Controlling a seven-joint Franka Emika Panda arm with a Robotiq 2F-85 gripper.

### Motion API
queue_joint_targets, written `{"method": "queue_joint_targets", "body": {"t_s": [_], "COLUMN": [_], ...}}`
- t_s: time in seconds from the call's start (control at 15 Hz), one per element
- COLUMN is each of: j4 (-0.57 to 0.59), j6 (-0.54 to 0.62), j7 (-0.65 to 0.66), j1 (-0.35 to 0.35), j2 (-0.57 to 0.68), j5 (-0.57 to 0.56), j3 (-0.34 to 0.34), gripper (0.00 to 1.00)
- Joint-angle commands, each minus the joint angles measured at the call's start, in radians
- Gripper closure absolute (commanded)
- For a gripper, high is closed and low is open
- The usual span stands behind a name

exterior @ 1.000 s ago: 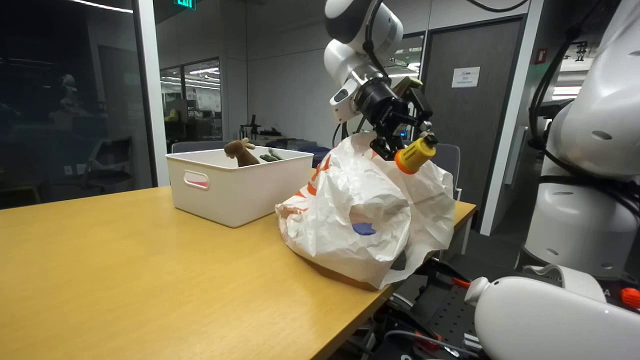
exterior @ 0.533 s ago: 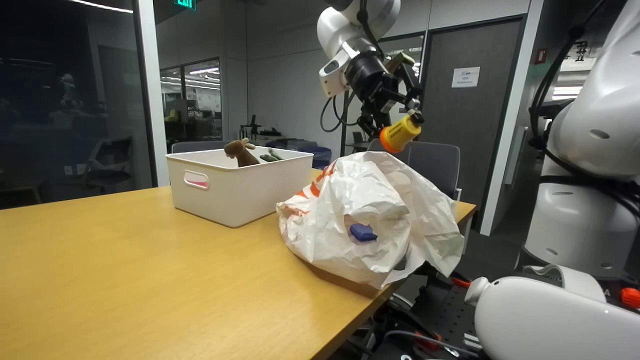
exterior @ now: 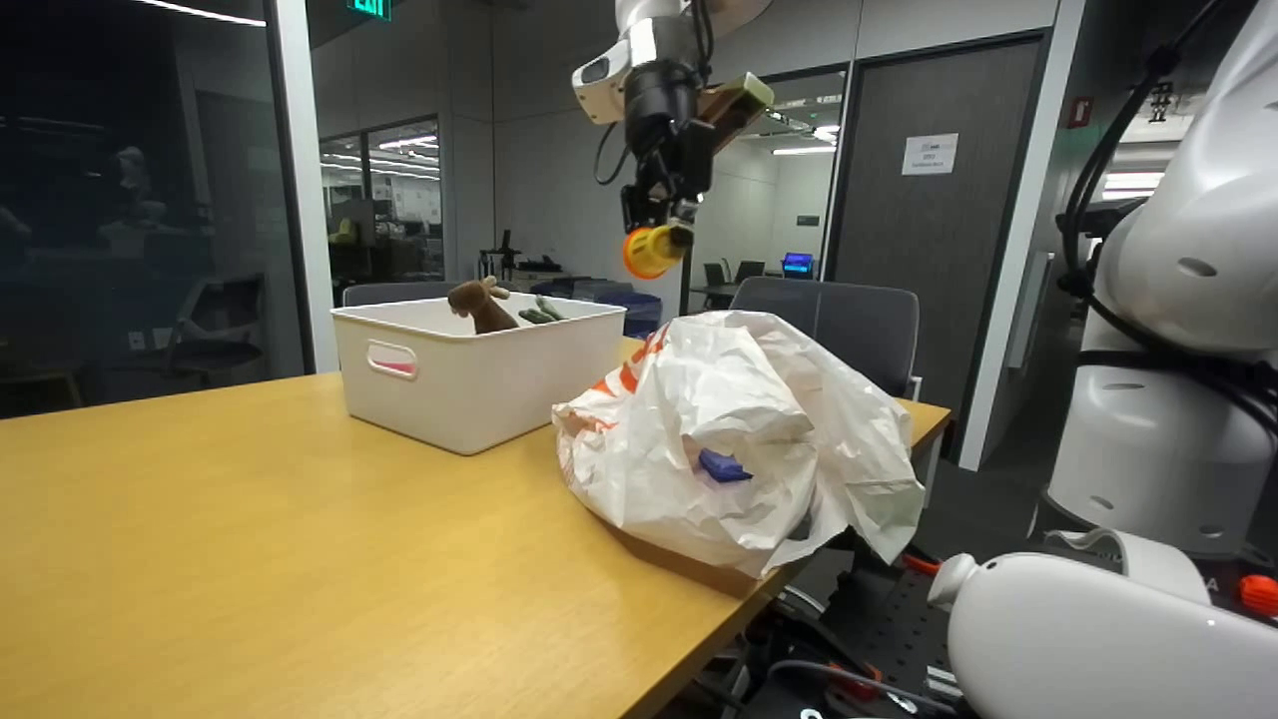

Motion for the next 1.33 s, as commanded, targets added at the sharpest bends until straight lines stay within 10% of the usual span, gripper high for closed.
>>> {"method": "queue_joint_targets", "body": {"t_s": [0.0,0.47,0.87,0.93,1.27], "j4": [0.063,0.212,0.366,0.381,0.410], "j6": [0.253,0.643,0.707,0.698,0.605], "j7": [0.134,0.493,0.860,0.927,1.229], "j1": [0.020,0.019,0.023,0.030,0.065], "j2": [0.127,0.366,0.512,0.525,0.533], "j5": [-0.071,-0.367,-0.720,-0.772,-0.971], "j3": [0.070,0.102,0.033,0.018,-0.032], "gripper": [0.68,0.68,0.68,0.18,0.00]}}
